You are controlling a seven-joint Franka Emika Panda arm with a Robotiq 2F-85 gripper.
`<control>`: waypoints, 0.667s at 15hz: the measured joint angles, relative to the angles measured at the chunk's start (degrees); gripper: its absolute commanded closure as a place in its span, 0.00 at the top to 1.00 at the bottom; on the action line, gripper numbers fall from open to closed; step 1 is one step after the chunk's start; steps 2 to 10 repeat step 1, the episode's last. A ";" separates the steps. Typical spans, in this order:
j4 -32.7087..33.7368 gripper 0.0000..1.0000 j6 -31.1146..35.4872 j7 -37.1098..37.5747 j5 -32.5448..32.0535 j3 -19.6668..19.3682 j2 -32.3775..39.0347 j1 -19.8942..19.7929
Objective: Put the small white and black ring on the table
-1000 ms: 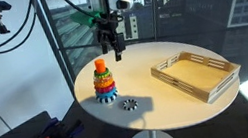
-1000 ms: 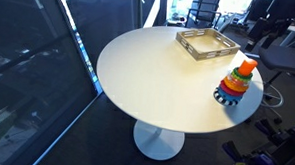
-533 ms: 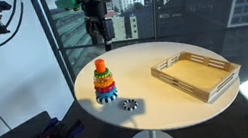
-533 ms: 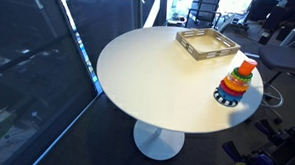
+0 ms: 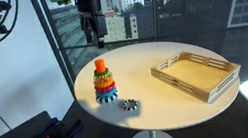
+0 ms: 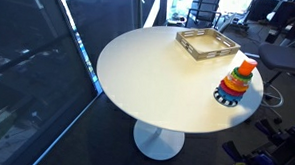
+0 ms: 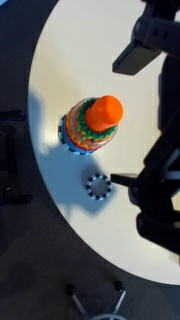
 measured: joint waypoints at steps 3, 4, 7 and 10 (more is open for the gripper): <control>0.00 1.00 0.00 0.02 0.00 0.00 0.00 0.00; 0.00 1.00 0.00 0.02 0.00 0.00 0.00 0.00; 0.00 1.00 0.00 0.02 0.00 0.00 0.00 0.00; 0.00 1.00 0.00 0.02 0.00 0.00 0.00 0.00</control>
